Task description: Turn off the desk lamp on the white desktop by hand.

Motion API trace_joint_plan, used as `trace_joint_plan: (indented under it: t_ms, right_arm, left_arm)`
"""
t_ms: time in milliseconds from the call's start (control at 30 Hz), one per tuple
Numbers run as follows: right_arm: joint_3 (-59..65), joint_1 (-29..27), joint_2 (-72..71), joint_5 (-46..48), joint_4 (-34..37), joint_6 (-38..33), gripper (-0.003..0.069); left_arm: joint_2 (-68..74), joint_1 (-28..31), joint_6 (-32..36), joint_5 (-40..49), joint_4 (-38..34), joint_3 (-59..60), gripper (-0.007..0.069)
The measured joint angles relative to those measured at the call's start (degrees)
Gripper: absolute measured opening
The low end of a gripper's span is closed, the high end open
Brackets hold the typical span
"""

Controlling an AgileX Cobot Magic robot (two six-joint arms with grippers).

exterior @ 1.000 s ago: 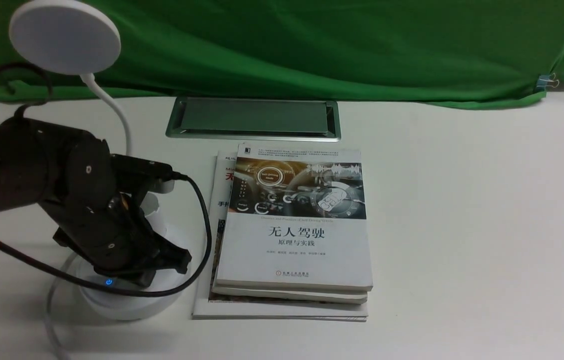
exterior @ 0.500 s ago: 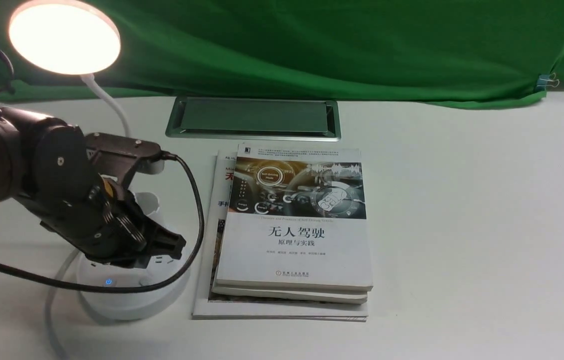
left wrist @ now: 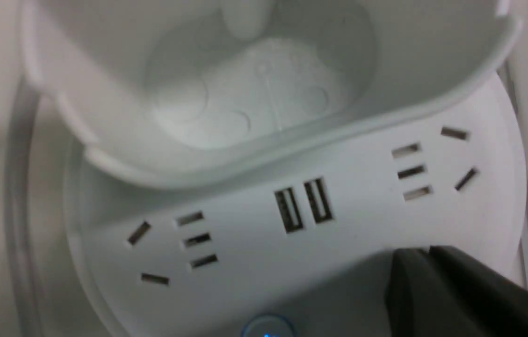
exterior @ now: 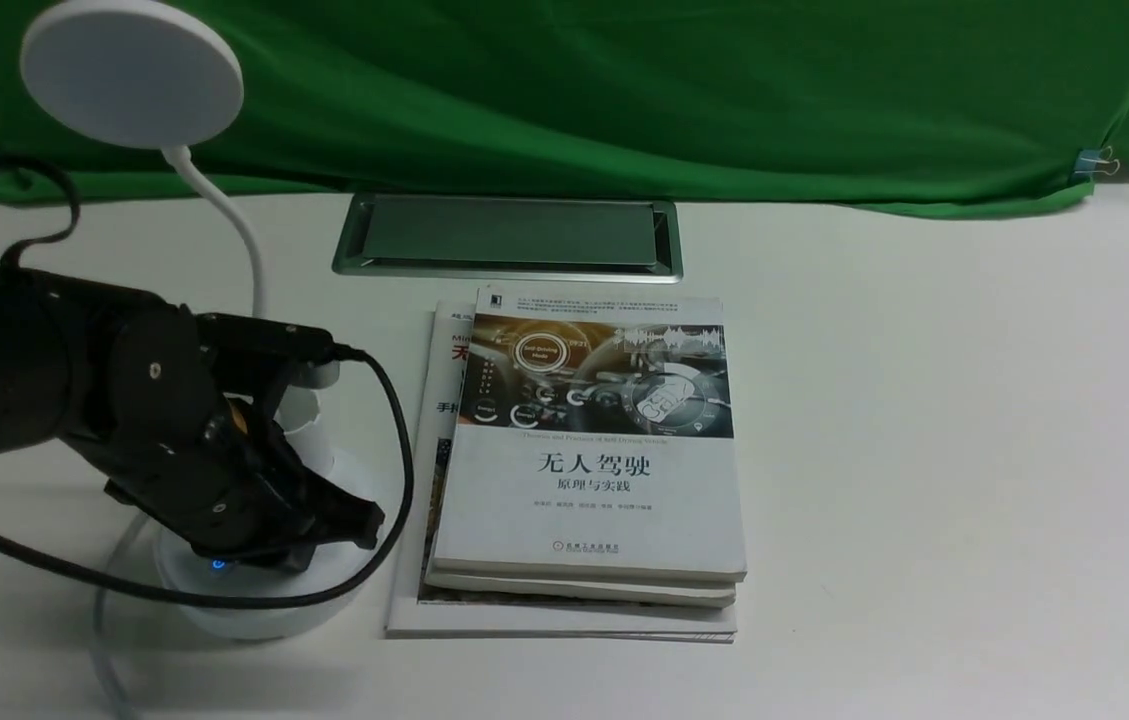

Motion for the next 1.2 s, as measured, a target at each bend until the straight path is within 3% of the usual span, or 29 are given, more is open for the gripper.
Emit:
trace_joint_plan:
  t_ms: [233, 533, 867, 1200]
  right_arm:
    - [0.00, 0.00, 0.00, 0.00, 0.00, 0.00, 0.0035]
    - [0.00, 0.00, 0.00, 0.00, 0.00, 0.00, 0.0035]
    - [0.00, 0.00, 0.00, 0.00, 0.00, 0.00, 0.0035]
    - [0.00, 0.00, 0.00, 0.00, 0.00, 0.00, 0.0035]
  left_arm:
    - [-6.22, 0.00, -0.40, 1.87, 0.46, 1.53, 0.0004]
    - [-32.08, 0.00, -0.63, 1.36, 0.56, 3.23, 0.0004]
    - [-70.95, 0.00, -0.57, -14.33, 4.25, 20.25, 0.0004]
    - [-86.45, 0.00, 1.31, -14.40, 5.58, 24.77, 0.0004]
